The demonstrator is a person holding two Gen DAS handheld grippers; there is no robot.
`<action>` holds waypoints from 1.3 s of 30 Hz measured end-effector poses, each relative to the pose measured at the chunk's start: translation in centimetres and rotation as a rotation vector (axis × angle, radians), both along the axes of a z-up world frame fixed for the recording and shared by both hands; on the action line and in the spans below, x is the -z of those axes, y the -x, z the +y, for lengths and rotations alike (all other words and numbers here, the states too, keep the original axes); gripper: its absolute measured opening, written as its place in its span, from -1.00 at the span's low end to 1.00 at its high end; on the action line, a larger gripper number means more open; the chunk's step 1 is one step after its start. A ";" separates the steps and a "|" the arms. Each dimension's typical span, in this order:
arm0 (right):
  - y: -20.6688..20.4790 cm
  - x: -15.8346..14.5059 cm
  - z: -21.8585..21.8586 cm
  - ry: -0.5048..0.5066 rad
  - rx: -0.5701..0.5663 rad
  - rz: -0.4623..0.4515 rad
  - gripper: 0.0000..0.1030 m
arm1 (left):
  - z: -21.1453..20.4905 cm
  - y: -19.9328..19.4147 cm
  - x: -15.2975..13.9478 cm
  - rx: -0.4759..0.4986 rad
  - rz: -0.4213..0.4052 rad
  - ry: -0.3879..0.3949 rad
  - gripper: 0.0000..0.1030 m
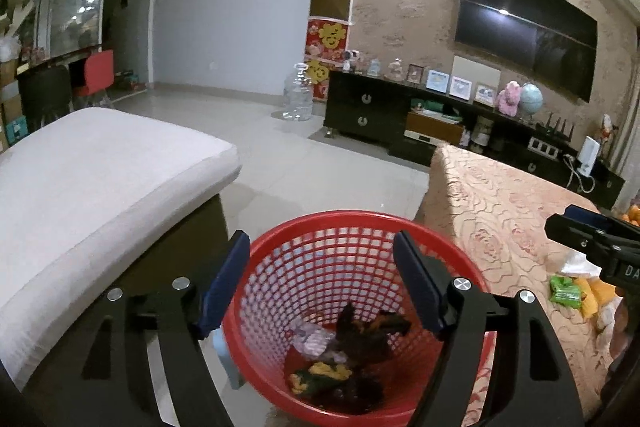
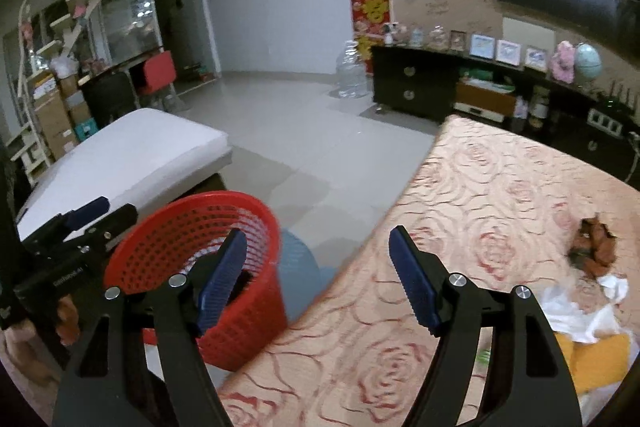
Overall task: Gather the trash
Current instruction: 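Open both tools to drop the items into the basket, then move both open tools back over the table trash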
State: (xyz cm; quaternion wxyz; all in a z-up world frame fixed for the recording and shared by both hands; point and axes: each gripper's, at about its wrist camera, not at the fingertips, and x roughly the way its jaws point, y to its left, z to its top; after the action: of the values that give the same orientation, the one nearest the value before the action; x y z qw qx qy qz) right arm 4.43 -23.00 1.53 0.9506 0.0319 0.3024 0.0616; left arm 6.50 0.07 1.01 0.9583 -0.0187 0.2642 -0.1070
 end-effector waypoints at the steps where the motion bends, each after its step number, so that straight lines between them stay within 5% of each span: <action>1: 0.4 0.0 -0.7 0.006 0.016 -0.003 0.39 | -0.4 0.1 -0.1 0.012 -0.003 0.000 0.38; 22: 12.7 1.8 -21.0 0.013 0.586 0.014 0.45 | -11.6 3.2 -0.1 0.262 0.002 -0.029 0.39; 31: 14.2 3.0 -22.8 -0.029 0.622 0.030 0.45 | -15.7 4.5 1.1 0.394 0.053 -0.019 0.52; 39: 16.4 3.2 -24.5 -0.054 0.673 0.018 0.45 | -21.3 5.1 2.8 0.515 0.101 -0.087 0.53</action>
State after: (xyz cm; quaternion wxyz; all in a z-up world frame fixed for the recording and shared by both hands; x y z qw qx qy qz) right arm -11.99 -47.45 -1.63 0.9138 0.1557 0.2816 -0.2478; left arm 1.38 -21.26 -1.83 0.8849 0.0850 0.3123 -0.3349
